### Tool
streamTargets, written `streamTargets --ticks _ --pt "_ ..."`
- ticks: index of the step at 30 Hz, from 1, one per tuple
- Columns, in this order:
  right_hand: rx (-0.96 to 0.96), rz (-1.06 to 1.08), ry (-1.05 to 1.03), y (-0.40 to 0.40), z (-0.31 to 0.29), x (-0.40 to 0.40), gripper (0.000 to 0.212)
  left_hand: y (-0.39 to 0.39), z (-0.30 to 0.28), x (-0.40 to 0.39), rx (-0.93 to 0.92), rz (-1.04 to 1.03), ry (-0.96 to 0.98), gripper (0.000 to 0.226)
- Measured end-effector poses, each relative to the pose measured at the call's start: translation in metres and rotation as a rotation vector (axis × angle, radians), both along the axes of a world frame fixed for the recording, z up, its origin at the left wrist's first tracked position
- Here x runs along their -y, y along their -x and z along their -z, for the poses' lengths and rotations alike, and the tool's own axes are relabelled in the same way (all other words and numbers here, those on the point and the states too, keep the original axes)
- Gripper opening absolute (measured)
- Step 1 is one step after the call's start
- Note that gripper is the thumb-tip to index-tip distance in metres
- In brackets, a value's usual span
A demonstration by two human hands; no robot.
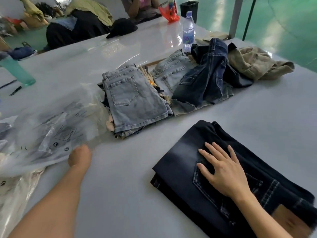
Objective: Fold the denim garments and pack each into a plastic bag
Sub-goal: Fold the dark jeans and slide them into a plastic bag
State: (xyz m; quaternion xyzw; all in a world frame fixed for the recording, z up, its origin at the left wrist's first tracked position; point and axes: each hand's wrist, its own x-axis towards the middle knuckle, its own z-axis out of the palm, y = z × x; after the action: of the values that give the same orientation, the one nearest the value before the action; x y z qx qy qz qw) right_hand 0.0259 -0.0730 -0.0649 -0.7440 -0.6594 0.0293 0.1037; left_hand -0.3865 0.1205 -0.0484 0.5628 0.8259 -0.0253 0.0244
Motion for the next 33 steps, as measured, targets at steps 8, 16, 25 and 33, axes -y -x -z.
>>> streamTargets --ticks 8,16,25,33 --pt "-0.010 0.007 0.044 0.003 -0.006 0.004 0.064 0.001 0.007 0.028 0.038 0.176 -0.168 0.031" --pt "-0.051 0.004 0.027 0.010 -0.022 0.007 0.054 -0.020 -0.008 0.005 -0.131 0.111 0.151 0.048" --pt "0.017 0.012 0.002 -0.001 -0.002 0.002 0.058 -0.035 -0.017 0.004 -0.411 0.115 0.164 0.035" --pt "-0.037 0.007 -0.110 0.003 -0.003 0.004 0.046 -0.196 -0.076 0.136 0.063 0.681 -0.099 0.027"
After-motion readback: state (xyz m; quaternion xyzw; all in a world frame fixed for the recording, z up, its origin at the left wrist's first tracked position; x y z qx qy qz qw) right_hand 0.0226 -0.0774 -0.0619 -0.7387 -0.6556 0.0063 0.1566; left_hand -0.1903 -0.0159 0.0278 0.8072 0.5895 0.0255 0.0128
